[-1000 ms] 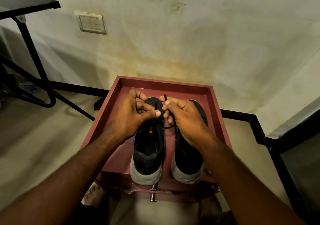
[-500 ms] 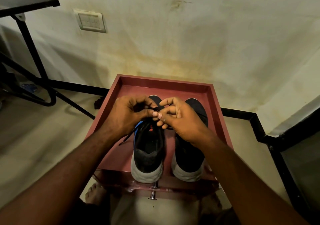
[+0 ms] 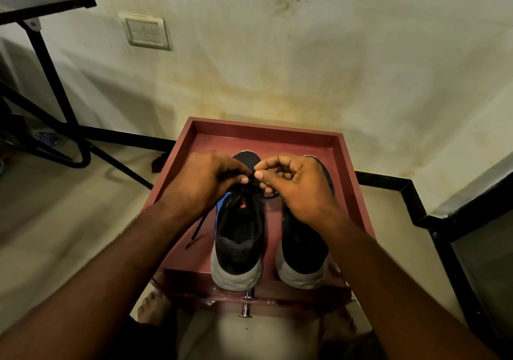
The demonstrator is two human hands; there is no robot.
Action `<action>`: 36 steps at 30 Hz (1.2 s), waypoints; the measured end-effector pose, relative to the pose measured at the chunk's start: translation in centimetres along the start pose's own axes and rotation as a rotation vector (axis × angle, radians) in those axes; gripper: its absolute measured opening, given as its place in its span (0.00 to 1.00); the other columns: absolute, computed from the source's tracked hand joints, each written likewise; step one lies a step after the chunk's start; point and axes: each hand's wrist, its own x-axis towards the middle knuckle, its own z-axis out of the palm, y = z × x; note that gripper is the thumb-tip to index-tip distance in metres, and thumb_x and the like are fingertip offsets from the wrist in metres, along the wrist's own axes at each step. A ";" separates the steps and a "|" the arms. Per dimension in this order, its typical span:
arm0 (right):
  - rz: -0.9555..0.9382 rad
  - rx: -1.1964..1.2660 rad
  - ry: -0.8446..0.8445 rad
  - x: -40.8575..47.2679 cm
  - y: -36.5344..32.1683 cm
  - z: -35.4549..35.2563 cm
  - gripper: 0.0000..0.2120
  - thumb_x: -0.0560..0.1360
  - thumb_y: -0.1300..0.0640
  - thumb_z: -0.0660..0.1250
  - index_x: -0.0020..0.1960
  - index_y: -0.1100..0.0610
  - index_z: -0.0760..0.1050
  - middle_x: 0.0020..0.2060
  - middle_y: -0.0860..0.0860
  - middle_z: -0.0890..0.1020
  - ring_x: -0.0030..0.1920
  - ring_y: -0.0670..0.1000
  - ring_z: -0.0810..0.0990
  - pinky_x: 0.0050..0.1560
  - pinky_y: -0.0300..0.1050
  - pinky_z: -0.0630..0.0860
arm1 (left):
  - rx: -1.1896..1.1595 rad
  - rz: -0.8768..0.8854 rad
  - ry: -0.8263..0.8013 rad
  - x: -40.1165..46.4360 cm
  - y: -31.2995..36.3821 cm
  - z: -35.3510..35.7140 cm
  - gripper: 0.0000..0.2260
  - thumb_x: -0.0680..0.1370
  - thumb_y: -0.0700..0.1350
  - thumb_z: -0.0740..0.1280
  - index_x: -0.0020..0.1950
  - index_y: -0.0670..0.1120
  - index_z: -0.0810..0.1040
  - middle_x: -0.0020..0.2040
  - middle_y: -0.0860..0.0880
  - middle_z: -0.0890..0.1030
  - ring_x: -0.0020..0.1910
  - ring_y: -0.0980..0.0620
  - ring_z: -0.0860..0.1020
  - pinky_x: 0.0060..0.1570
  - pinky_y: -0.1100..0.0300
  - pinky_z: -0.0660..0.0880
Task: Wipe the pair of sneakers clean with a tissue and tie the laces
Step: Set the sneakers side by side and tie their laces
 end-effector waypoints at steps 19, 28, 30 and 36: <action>-0.280 -0.431 0.171 -0.5 -0.7 1.5 0.04 0.75 0.51 0.76 0.48 0.50 0.87 0.41 0.43 0.84 0.44 0.44 0.81 0.46 0.43 0.78 | -0.905 -0.594 -0.219 0.1 -0.5 0.5 0.09 0.82 0.40 0.67 0.56 0.36 0.83 0.47 0.40 0.84 0.47 0.46 0.79 0.53 0.51 0.75; 0.152 -0.726 0.120 -0.8 -0.2 -4.0 0.08 0.71 0.46 0.79 0.36 0.47 0.85 0.28 0.42 0.82 0.32 0.42 0.81 0.33 0.39 0.75 | 0.106 -0.627 -0.219 -1.1 -4.3 -1.3 0.07 0.76 0.45 0.76 0.45 0.53 0.79 0.40 0.54 0.83 0.40 0.55 0.81 0.44 0.57 0.76; 0.214 -0.737 0.114 -1.0 0.0 -4.5 0.09 0.71 0.45 0.79 0.36 0.48 0.84 0.25 0.40 0.81 0.29 0.41 0.81 0.30 0.41 0.76 | 0.164 -0.650 -0.263 -1.2 -4.6 -1.4 0.08 0.75 0.46 0.77 0.45 0.54 0.79 0.41 0.53 0.83 0.44 0.52 0.82 0.51 0.53 0.79; 0.255 -0.795 0.140 -0.8 0.1 -4.2 0.10 0.73 0.48 0.78 0.36 0.50 0.85 0.26 0.41 0.80 0.31 0.41 0.79 0.33 0.38 0.73 | 0.289 -0.673 -0.273 -1.1 -4.3 -1.5 0.09 0.75 0.46 0.77 0.53 0.50 0.81 0.50 0.48 0.81 0.51 0.48 0.80 0.55 0.52 0.78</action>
